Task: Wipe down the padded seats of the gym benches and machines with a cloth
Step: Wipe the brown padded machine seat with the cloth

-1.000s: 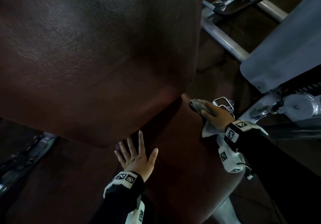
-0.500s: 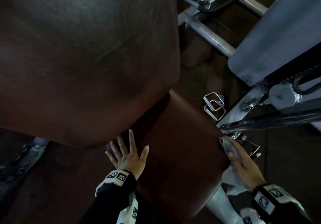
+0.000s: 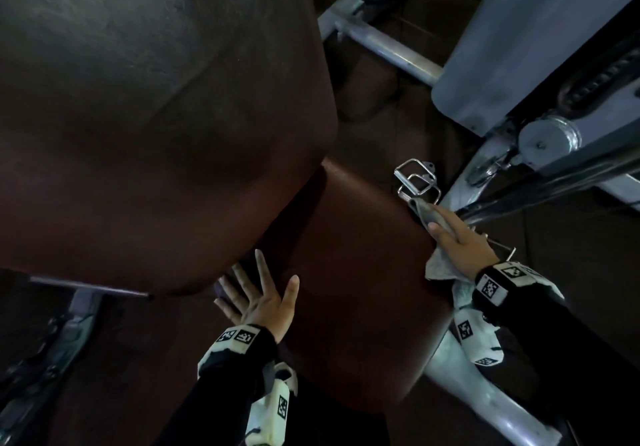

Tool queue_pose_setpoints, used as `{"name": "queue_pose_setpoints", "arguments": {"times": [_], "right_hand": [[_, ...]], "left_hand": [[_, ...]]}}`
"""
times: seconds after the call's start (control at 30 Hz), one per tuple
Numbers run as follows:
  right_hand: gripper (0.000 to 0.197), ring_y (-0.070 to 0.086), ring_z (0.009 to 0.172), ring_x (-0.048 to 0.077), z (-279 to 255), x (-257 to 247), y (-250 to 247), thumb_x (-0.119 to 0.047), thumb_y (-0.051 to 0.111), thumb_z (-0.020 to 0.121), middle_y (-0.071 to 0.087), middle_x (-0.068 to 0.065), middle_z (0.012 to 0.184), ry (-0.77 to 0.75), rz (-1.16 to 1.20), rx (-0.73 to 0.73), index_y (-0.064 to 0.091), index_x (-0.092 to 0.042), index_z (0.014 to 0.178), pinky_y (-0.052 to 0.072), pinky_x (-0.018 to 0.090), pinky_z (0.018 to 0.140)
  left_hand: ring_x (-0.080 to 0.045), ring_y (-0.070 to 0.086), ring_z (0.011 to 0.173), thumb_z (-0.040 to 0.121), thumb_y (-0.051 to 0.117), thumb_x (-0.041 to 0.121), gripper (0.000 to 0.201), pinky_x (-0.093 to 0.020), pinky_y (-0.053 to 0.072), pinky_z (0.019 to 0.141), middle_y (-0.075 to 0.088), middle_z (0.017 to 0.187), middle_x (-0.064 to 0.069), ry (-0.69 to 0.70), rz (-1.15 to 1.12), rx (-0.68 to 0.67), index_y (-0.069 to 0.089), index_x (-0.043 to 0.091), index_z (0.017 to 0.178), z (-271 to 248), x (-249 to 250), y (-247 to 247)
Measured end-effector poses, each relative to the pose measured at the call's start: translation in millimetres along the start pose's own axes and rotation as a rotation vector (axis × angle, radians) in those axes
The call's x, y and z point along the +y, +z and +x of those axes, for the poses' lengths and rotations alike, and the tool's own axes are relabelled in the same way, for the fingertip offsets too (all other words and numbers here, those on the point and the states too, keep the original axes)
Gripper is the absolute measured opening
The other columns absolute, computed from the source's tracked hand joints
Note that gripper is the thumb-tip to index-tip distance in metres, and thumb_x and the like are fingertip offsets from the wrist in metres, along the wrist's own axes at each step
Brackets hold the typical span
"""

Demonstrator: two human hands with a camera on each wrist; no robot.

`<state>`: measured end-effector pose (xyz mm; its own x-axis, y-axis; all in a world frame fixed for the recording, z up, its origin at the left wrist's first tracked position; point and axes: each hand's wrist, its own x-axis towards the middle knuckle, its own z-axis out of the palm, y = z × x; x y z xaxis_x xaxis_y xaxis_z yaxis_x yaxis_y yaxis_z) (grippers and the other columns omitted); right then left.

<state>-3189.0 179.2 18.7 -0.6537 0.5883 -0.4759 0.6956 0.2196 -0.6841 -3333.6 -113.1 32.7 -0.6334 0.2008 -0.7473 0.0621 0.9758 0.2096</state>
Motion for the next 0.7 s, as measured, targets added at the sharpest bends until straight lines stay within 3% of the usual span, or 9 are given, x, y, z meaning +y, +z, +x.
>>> {"name": "queue_pose_setpoints", "arguments": {"times": [0.07, 0.17, 0.27, 0.33, 0.43, 0.53, 0.63, 0.7], "right_hand": [[0.046, 0.044, 0.125, 0.012, -15, 10, 7, -0.046, 0.047, 0.093, 0.052, -0.009, 0.129, 0.035, 0.052, 0.087, 0.040, -0.039, 0.138, 0.029, 0.024, 0.102], [0.044, 0.041, 0.124, 0.000, -50, 26, 28, -0.032, 0.052, 0.095, 0.049, -0.015, 0.132, 0.044, 0.203, 0.292, 0.042, -0.033, 0.138, 0.026, 0.006, 0.100], [0.050, 0.034, 0.133, 0.002, -100, 35, 69, -0.020, 0.051, 0.095, 0.039, -0.007, 0.145, 0.049, 0.315, 0.483, 0.035, -0.022, 0.143, 0.020, 0.001, 0.103], [0.053, 0.029, 0.129, -0.006, -138, 31, 107, -0.014, 0.049, 0.097, 0.032, -0.008, 0.146, 0.155, 0.456, 0.487, 0.029, -0.020, 0.145, 0.020, -0.001, 0.099], [0.053, 0.035, 0.126, -0.004, -173, 20, 149, -0.020, 0.049, 0.096, 0.038, -0.013, 0.140, 0.292, 0.571, 0.498, 0.028, -0.035, 0.142, 0.025, 0.004, 0.095], [0.053, 0.029, 0.126, -0.010, -162, 24, 145, -0.019, 0.047, 0.097, 0.035, -0.014, 0.144, 0.273, 0.560, 0.545, 0.028, -0.035, 0.143, 0.020, -0.008, 0.090], [0.050, 0.032, 0.134, 0.007, -131, 29, 114, -0.023, 0.047, 0.098, 0.036, -0.002, 0.148, 0.219, 0.459, 0.591, 0.030, -0.022, 0.145, 0.021, 0.000, 0.097], [0.051, 0.037, 0.133, 0.017, -110, 31, 93, -0.033, 0.048, 0.097, 0.041, 0.000, 0.145, 0.225, 0.364, 0.593, 0.032, -0.025, 0.145, 0.024, 0.013, 0.100]], "left_hand": [[-0.030, -0.042, 0.134, 0.089, 0.013, 0.071, 0.074, -0.053, -0.025, 0.108, -0.042, 0.149, -0.008, 0.008, -0.004, -0.019, -0.048, 0.044, 0.122, 1, -1, -2], [-0.031, -0.043, 0.133, 0.089, 0.014, 0.071, 0.075, -0.054, -0.025, 0.106, -0.045, 0.146, -0.008, 0.028, -0.008, -0.048, -0.048, 0.043, 0.122, 1, -1, -4], [-0.033, -0.043, 0.132, 0.089, 0.013, 0.072, 0.077, -0.055, -0.025, 0.106, -0.047, 0.145, -0.009, 0.042, -0.007, -0.076, -0.049, 0.042, 0.122, 1, -3, -6], [-0.033, -0.043, 0.132, 0.089, 0.014, 0.072, 0.077, -0.056, -0.025, 0.105, -0.046, 0.145, -0.009, 0.052, -0.010, -0.079, -0.048, 0.041, 0.123, 1, -3, -7], [-0.034, -0.045, 0.131, 0.089, 0.016, 0.071, 0.077, -0.056, -0.026, 0.105, -0.050, 0.143, -0.008, 0.071, -0.017, -0.092, -0.047, 0.042, 0.124, 0, -3, -8], [-0.035, -0.044, 0.131, 0.090, 0.017, 0.069, 0.078, -0.056, -0.025, 0.105, -0.051, 0.141, -0.008, 0.069, -0.011, -0.095, -0.047, 0.040, 0.124, -1, -1, -9], [-0.036, -0.045, 0.130, 0.091, 0.017, 0.069, 0.079, -0.057, -0.025, 0.104, -0.052, 0.140, -0.009, 0.077, 0.004, -0.092, -0.044, 0.039, 0.131, 0, -2, -9], [-0.036, -0.046, 0.129, 0.091, 0.017, 0.069, 0.079, -0.058, -0.025, 0.104, -0.053, 0.140, -0.009, 0.077, 0.009, -0.097, -0.043, 0.038, 0.133, 1, -3, -9]]}}
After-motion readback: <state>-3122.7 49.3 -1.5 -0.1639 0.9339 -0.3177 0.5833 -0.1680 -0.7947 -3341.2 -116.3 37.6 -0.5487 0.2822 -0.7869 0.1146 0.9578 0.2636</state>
